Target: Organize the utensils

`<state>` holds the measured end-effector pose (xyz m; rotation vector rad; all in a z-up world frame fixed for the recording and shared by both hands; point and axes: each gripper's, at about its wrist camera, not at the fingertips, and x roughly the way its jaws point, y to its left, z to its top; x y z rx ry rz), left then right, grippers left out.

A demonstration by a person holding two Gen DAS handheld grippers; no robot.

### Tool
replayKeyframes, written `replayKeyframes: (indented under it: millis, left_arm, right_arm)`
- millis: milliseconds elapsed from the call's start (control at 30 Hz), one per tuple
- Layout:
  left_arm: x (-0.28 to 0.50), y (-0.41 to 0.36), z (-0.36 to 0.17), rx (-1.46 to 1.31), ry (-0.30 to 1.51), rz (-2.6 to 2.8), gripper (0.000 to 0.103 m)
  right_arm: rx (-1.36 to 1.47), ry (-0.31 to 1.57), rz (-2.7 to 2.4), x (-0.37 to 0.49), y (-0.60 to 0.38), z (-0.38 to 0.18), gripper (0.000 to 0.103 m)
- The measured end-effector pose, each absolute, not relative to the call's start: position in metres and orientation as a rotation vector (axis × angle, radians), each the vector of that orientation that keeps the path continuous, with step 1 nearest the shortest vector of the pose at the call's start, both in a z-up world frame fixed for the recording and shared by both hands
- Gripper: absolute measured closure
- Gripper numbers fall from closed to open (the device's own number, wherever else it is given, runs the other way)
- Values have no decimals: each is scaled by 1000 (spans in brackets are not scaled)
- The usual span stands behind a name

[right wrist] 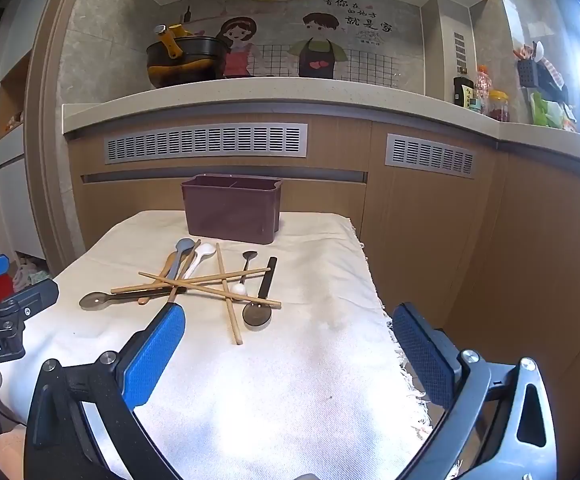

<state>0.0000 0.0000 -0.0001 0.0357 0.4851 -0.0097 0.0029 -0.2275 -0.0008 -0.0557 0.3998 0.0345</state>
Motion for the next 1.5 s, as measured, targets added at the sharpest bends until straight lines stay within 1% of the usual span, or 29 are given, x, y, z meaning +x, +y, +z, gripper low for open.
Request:
replayKeyframes:
  millis: [1500]
  left_arm:
    - [4,-6,-6,52,512,-13,0]
  right_arm:
    - [-56,404,46,5,-227,-4,0]
